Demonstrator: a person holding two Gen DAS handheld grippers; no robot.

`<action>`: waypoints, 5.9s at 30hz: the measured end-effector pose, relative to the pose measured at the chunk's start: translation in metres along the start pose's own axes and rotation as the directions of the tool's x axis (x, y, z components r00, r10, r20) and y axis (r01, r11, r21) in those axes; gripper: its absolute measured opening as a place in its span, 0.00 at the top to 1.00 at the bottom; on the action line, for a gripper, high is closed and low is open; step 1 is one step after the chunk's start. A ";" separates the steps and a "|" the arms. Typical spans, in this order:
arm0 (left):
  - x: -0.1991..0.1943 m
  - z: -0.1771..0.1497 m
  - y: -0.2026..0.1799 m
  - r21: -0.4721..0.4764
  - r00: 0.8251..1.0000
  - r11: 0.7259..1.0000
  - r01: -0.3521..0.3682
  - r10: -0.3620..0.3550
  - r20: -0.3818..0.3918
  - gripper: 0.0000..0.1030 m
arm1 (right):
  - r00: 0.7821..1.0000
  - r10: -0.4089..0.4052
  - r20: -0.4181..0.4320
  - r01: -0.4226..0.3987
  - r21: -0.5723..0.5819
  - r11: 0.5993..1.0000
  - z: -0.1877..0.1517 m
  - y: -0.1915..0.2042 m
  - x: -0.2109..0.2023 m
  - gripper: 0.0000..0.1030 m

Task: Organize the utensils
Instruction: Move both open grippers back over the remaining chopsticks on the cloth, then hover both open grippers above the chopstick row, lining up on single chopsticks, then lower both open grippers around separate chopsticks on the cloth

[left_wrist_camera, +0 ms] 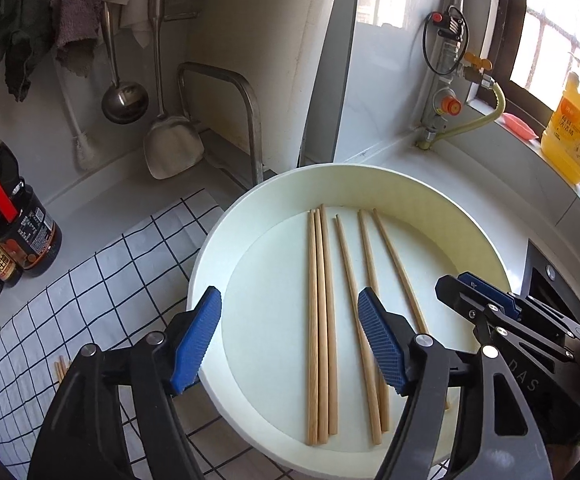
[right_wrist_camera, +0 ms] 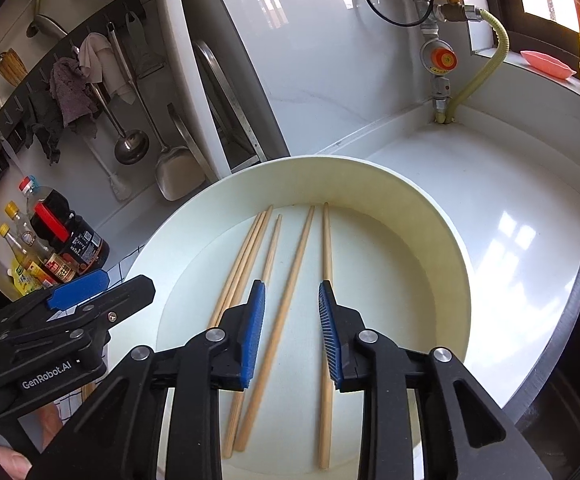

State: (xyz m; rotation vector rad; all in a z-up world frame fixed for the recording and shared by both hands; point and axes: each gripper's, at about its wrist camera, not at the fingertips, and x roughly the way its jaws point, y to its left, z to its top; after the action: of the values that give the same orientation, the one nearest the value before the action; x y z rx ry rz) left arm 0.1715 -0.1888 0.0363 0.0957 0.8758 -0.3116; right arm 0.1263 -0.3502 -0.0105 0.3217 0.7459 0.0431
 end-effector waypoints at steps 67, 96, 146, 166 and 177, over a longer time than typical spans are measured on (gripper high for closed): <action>-0.104 -0.211 0.224 -0.298 0.978 0.934 -0.196 0.207 0.006 0.23 | 0.967 0.214 -0.137 -0.253 -0.420 0.872 -0.119 0.207 0.009 0.47; -0.079 -0.214 0.228 -0.322 0.986 0.932 -0.168 0.162 -0.044 0.18 | 0.937 0.193 -0.292 -0.312 -0.447 0.838 -0.144 0.220 0.043 0.46; -0.046 -0.206 0.204 -0.244 0.967 0.937 -0.249 0.226 -0.120 0.09 | 0.958 0.029 -0.287 -0.191 -0.557 0.808 -0.152 0.204 0.067 0.46; -0.045 -0.204 0.199 -0.206 0.939 0.918 -0.340 0.318 -0.134 0.06 | 0.956 0.029 -0.291 -0.189 -0.541 0.820 -0.148 0.200 0.066 0.46; -0.054 -0.215 0.203 -0.190 0.923 0.905 -0.380 0.359 -0.136 0.07 | 0.957 0.027 -0.288 -0.187 -0.547 0.816 -0.149 0.201 0.066 0.45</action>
State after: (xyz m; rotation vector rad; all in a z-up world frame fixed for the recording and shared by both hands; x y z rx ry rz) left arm 0.0422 0.0615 -0.0685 0.0767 0.9630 0.1467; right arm 0.0897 -0.1087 -0.0964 -0.2275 0.9451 0.4217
